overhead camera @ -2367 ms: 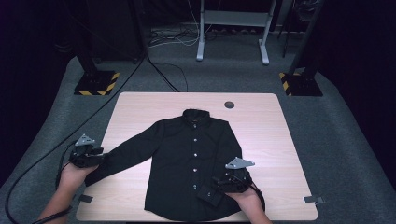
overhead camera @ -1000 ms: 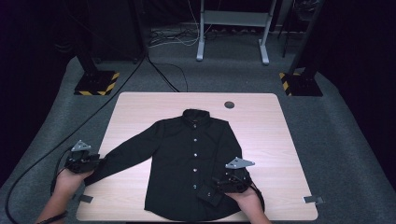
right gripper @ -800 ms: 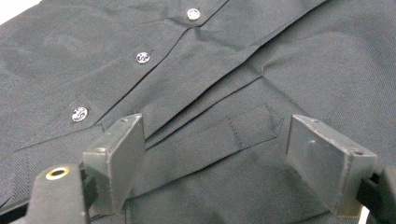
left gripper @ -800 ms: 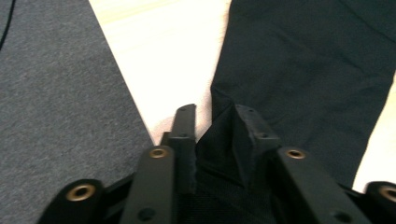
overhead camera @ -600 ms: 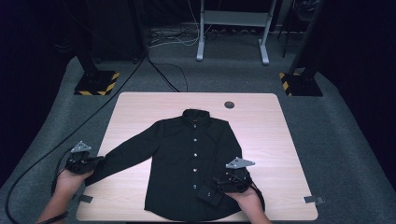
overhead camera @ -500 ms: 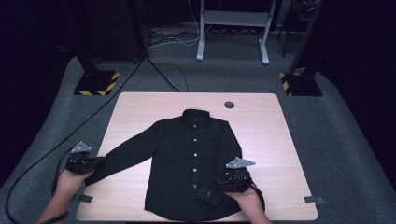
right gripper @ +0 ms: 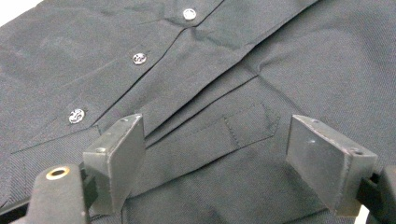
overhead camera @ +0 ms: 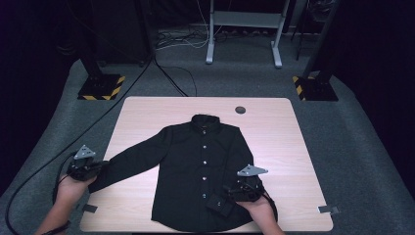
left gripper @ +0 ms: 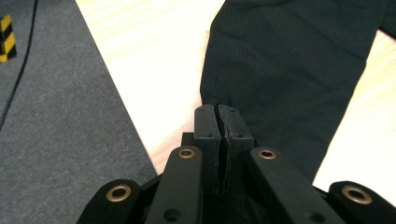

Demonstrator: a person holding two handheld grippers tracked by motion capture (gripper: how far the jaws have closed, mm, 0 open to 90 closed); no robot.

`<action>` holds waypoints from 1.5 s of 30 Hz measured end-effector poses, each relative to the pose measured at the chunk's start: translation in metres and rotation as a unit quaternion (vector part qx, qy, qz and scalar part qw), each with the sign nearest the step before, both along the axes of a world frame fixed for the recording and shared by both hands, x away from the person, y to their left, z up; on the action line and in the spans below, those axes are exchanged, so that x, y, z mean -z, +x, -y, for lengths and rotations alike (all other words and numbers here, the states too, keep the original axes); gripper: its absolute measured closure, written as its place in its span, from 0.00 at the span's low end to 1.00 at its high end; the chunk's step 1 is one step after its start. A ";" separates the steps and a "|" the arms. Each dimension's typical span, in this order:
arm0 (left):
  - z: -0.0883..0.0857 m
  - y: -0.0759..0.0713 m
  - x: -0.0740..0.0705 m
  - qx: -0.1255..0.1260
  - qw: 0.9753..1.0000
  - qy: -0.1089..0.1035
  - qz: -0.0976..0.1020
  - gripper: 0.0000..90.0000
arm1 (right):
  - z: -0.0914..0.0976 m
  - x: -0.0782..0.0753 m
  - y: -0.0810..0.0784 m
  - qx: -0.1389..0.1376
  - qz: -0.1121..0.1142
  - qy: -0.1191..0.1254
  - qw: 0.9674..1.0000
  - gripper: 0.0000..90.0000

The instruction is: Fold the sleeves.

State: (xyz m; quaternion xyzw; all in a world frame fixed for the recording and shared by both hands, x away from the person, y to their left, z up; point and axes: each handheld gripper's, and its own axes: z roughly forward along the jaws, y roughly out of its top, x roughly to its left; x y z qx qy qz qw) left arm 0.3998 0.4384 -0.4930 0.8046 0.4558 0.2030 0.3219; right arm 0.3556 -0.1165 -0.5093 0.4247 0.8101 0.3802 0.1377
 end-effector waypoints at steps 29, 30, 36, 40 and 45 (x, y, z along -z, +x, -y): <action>0.055 -0.013 -0.062 0.100 0.992 0.023 0.077 0.96 | 0.002 -0.001 0.001 0.003 -0.001 0.008 1.000 0.21; 0.058 -0.013 -0.063 0.105 0.991 0.024 0.079 0.96 | 0.002 -0.001 0.001 0.004 0.000 0.007 1.000 0.21; 0.077 -0.018 -0.070 0.136 0.986 0.023 0.088 0.96 | 0.003 -0.001 0.001 0.004 -0.001 0.008 1.000 0.21; 0.088 -0.020 -0.072 0.153 0.984 0.024 0.092 0.96 | 0.003 -0.001 0.001 0.004 -0.001 0.009 1.000 0.21; 0.098 -0.022 -0.073 0.168 0.981 0.023 0.093 0.96 | 0.004 -0.001 0.001 0.003 -0.001 0.010 1.000 0.21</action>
